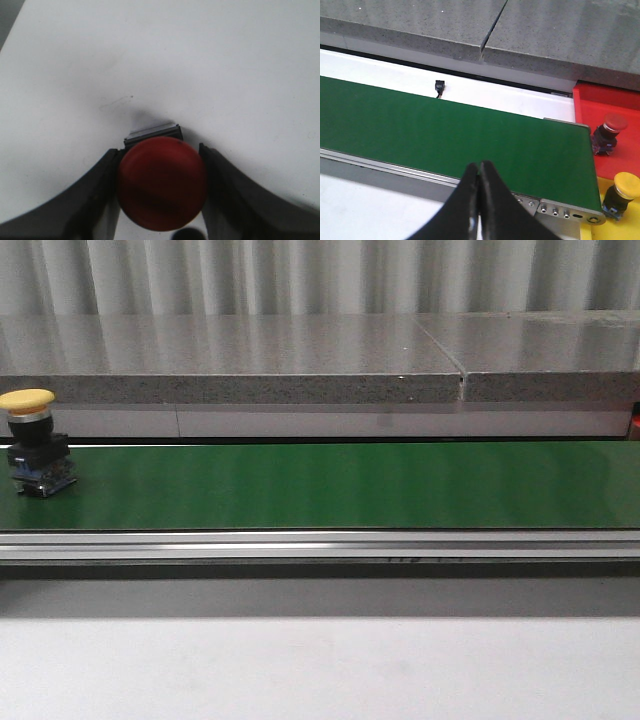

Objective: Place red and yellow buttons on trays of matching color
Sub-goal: 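Grasp the red push button on the table with the left gripper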

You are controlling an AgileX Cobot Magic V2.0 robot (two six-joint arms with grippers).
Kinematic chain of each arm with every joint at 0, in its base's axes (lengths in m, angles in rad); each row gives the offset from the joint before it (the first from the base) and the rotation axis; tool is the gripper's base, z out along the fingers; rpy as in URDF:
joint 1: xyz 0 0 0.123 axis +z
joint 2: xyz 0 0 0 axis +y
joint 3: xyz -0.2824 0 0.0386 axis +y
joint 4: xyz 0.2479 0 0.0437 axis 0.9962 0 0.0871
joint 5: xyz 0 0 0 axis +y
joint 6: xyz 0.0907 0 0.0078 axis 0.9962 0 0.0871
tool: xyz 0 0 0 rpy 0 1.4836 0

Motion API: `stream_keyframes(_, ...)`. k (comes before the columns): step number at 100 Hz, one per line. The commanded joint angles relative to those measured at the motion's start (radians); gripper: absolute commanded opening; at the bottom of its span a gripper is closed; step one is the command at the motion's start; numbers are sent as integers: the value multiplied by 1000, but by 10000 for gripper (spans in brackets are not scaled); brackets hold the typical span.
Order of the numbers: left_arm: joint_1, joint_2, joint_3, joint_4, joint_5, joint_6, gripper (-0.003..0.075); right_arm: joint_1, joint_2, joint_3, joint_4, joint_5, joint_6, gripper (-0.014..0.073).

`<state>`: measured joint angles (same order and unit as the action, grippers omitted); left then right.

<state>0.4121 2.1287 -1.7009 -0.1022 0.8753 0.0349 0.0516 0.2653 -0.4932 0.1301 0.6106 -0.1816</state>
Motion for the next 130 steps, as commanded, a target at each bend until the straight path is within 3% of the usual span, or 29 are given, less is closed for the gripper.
stream_keyframes(1,1,-74,-33,-17,-19,12,243,3,8,-24,7,-68,-8,-65)
stream_keyframes(32,-38,-250,5,-33,3,58,242,3,8,-24,7,-68,-8,-65)
stream_keyframes(81,-201,-611,384,-53,-63,58,242,3,8,-24,7,-68,-8,-65)
stream_keyframes(130,-265,-631,557,-59,-103,58,245,3,8,-24,7,-68,-8,-65)
